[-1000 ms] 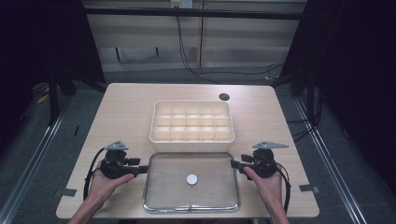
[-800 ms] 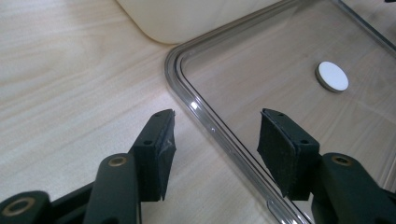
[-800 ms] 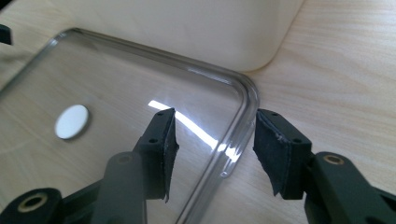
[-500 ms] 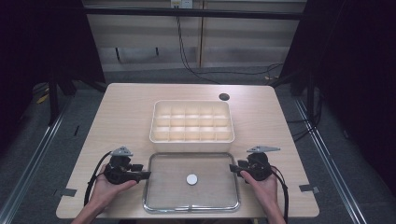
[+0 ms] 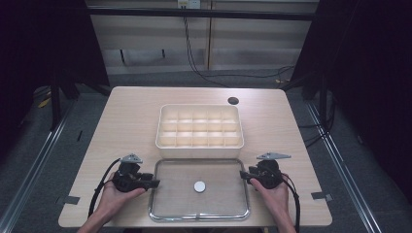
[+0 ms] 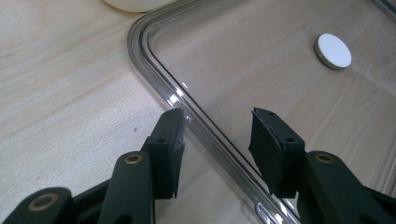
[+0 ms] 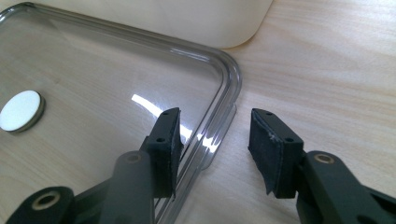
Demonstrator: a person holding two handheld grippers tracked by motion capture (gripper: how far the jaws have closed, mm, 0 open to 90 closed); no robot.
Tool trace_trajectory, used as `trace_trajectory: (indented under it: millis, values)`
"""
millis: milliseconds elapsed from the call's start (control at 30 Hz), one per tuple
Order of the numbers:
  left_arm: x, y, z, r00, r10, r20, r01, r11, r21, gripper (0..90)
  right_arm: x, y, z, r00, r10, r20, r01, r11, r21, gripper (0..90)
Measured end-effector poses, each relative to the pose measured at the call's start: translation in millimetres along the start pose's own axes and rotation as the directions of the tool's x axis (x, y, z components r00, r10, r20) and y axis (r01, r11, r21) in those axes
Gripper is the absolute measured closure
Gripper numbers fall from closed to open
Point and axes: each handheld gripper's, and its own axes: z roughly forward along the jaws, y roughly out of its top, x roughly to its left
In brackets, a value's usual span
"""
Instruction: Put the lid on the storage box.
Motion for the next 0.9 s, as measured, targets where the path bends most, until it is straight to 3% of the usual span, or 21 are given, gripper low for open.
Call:
trace_trajectory:
  millis: [300, 600, 667, 700, 733, 900]
  values:
    - [-2.8, 0.4, 0.6, 0.9999, 0.011, -0.004, -0.011, 0.9999, 0.009, 54.4, 5.4, -1.5, 3.6, 0.9990, -0.039, 0.023, 0.039, 0.999, 0.021, 55.7]
    - [-6.1, 0.8, 2.1, 0.9994, 0.033, -0.011, -0.033, 0.9994, 0.012, 57.5, 7.4, -2.8, 5.4, 1.0000, 0.007, -0.005, -0.007, 1.000, 0.000, 54.3]
    - [-6.6, 1.1, 1.9, 0.9990, 0.041, -0.019, -0.041, 0.9990, 0.018, 58.4, 4.7, -4.1, 4.3, 0.9972, 0.065, -0.038, -0.065, 0.998, -0.005, 51.7]
    - [-6.6, 1.1, 1.9, 0.9990, 0.041, -0.019, -0.041, 0.9990, 0.018, 58.5, 4.7, -4.1, 4.3, 0.9972, 0.065, -0.038, -0.065, 0.998, -0.005, 51.7]
    - [-6.8, 1.0, 2.0, 0.9988, 0.045, -0.020, -0.044, 0.9989, 0.017, 58.5, 1.4, -5.4, 3.9, 0.9913, 0.113, -0.068, -0.114, 0.993, -0.015, 50.7]
    - [-6.8, 0.5, 2.0, 0.9988, 0.044, -0.019, -0.044, 0.9989, 0.015, 58.9, -4.2, -7.1, 3.7, 0.9780, 0.176, -0.112, -0.180, 0.983, -0.024, 50.5]
